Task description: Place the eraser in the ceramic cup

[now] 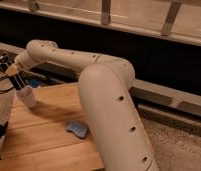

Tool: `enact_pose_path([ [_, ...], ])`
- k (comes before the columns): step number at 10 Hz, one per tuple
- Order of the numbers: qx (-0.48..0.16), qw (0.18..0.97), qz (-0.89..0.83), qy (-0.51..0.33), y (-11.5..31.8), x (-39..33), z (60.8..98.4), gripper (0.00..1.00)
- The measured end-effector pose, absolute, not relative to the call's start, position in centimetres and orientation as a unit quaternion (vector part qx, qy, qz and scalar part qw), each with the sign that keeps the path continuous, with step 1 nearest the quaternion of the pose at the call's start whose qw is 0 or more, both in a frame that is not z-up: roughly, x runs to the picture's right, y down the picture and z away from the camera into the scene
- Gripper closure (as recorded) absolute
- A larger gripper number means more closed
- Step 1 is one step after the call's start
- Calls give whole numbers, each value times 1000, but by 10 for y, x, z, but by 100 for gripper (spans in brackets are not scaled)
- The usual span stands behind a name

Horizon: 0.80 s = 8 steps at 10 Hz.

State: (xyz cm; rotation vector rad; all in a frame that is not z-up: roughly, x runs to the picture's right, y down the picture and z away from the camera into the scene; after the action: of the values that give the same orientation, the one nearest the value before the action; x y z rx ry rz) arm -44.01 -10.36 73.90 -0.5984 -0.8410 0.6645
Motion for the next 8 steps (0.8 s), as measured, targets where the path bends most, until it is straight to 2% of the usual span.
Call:
enact_pose_path([
  [8,-302,793,342,-404,-77,-443,774,86],
])
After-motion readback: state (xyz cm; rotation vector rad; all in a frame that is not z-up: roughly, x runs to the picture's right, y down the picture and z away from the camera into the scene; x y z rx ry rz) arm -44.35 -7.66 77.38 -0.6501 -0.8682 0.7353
